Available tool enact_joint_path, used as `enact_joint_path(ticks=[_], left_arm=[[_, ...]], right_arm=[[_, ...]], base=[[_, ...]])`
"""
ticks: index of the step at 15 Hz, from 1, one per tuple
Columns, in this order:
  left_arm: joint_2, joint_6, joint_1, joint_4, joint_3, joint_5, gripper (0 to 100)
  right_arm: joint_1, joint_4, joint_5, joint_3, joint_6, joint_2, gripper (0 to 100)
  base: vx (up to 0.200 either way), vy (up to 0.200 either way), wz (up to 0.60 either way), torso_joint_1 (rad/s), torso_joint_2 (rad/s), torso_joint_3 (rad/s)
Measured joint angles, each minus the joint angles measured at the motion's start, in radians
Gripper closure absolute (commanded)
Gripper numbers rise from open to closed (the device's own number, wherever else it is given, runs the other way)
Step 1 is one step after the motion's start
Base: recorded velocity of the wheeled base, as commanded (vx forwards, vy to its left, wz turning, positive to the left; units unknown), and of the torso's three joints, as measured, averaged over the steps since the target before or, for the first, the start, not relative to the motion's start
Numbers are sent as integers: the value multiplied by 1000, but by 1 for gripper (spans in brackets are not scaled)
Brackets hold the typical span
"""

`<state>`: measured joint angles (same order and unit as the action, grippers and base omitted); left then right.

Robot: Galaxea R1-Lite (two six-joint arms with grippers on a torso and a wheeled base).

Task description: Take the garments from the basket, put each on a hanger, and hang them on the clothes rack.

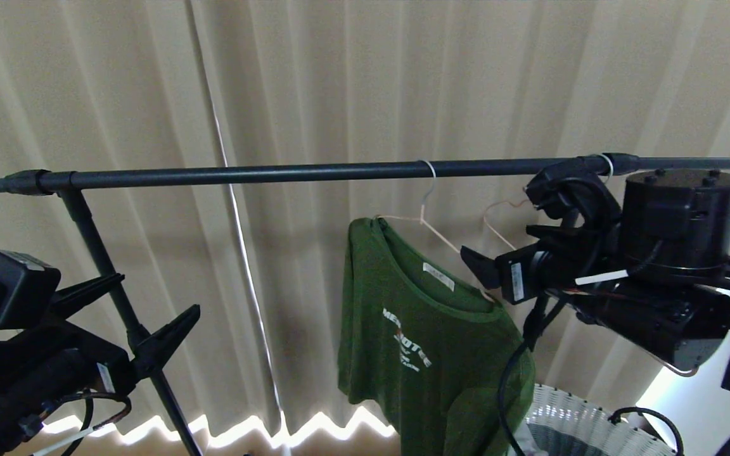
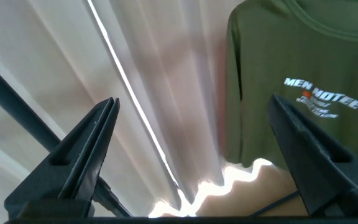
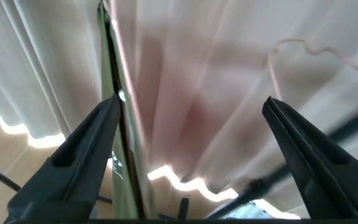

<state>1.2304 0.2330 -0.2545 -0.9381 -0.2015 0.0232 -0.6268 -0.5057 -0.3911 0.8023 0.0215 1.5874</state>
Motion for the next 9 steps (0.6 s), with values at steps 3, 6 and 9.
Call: enact_joint_path(ticks=[3,6,9], left_arm=[[1,0,1,-1,4,-2,0],[0,0,6,-2,9,-2,0],[-2,-1,6,-2,10,-2,0]], right_arm=[[38,66,1,-88,7,-136,0],[84,90,-1,-161,12,-235,0],[124,103,-3,-229,52,-304,0]], base=[[0,0,0,0,0,0],[0,0,0,0,0,0],[0,0,0,0,0,0]])
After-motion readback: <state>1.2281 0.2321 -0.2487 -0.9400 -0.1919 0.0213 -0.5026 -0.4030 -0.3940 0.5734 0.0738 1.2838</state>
